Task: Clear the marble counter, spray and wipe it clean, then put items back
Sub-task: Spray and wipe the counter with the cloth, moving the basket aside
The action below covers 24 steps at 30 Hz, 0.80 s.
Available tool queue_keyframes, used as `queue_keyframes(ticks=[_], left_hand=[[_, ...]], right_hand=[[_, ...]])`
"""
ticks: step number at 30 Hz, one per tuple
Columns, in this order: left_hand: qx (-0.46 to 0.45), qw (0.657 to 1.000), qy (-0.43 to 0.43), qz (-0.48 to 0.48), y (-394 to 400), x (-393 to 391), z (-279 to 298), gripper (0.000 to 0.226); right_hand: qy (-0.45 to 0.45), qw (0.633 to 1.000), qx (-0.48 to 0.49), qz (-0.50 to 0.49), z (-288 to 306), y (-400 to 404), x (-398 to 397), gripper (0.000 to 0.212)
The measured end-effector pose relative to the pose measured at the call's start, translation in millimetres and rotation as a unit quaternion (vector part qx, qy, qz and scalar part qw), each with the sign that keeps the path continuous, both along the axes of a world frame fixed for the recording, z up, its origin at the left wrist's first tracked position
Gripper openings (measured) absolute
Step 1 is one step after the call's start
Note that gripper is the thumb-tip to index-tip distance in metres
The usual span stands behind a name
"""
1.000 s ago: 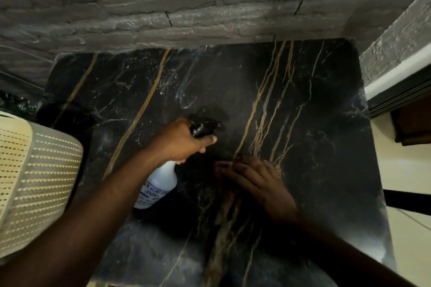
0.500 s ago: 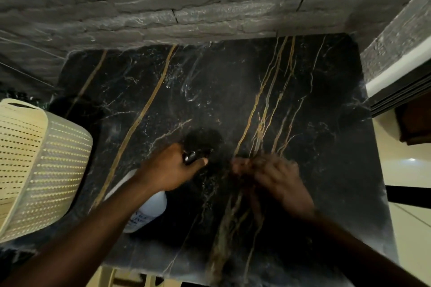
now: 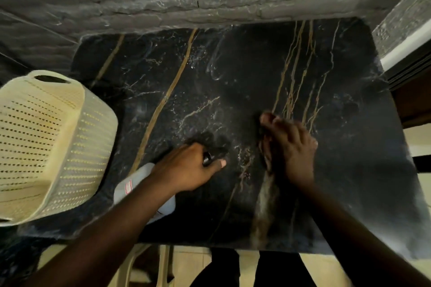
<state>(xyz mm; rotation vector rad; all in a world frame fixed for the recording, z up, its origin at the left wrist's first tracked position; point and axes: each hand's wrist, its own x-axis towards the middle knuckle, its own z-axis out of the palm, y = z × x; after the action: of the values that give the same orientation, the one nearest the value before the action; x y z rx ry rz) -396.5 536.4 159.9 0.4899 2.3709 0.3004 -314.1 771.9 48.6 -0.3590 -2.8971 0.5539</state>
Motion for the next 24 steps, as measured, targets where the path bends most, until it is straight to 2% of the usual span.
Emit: queue_keyframes(ticks=[1,2,3,6,8,9,10,12,13,15,17,18,20,21,22,24], left_hand=[[0.014,1.0,0.012,0.012,-7.6,5.0,-3.4,0.079],[0.027,0.999,0.022,0.017,-16.2,11.9,-5.5,0.079],[0.033,0.999,0.026,0.019,-20.2,17.0,-5.9,0.074],[0.095,0.995,0.013,0.02,-33.5,25.0,-7.3,0.07],[0.105,0.994,0.002,0.02,-44.1,23.4,-5.8,0.073],[0.105,0.994,-0.003,0.018,-49.9,23.1,-5.6,0.071],[0.109,0.994,-0.004,0.021,-53.5,24.7,-4.0,0.068],[0.116,0.993,0.01,0.033,-59.0,28.1,-2.3,0.059],[0.117,0.992,0.014,0.04,-60.5,29.6,-2.2,0.054],[0.111,0.993,0.007,0.05,-63.1,31.0,-1.1,0.046],[0.111,0.992,0.003,0.068,-66.2,32.8,-0.4,0.038],[0.118,0.99,0.008,0.074,-67.9,32.2,0.9,0.037],[0.116,0.99,0.008,0.076,-76.2,30.5,2.8,0.039],[0.107,0.991,0.002,0.076,-82.1,28.8,2.4,0.041],[0.104,0.992,-0.006,0.077,-87.5,27.6,2.6,0.041],[0.105,0.99,-0.01,0.097,-96.1,26.5,3.0,0.037]], right_hand=[[-0.007,0.998,-0.009,-0.061,0.9,-13.1,-15.0,0.061],[-0.014,0.996,-0.016,-0.082,0.2,-39.0,-21.8,0.06],[-0.013,0.998,-0.022,-0.06,-1.9,-68.3,-20.8,0.057],[-0.001,0.987,-0.034,0.157,-17.5,-136.4,45.7,0.047],[-0.011,0.961,-0.028,0.274,-13.1,-124.0,90.6,0.041],[0.003,0.96,-0.028,0.277,-9.6,-107.7,98.1,0.04],[0.005,0.972,-0.023,0.235,-5.3,-92.4,94.7,0.039],[0.01,0.997,-0.02,0.08,6.2,-76.1,60.8,0.044],[0.001,1.0,-0.021,0.01,6.7,-82.1,37.5,0.047],[-0.01,0.999,-0.018,-0.038,-0.1,-130.9,5.7,0.049],[-0.015,0.999,-0.029,0.007,-8.7,-192.8,15.1,0.051],[-0.013,0.997,-0.019,0.075,-13.5,-208.6,35.0,0.051],[-0.017,0.972,-0.039,0.231,-12.7,-196.7,80.8,0.046],[-0.02,0.96,-0.049,0.274,-8.8,-173.1,94.9,0.042],[-0.007,0.961,-0.034,0.273,-6.7,-145.2,102.1,0.038],[0.013,0.989,-0.004,0.15,-3.3,-85.2,92.6,0.038]])
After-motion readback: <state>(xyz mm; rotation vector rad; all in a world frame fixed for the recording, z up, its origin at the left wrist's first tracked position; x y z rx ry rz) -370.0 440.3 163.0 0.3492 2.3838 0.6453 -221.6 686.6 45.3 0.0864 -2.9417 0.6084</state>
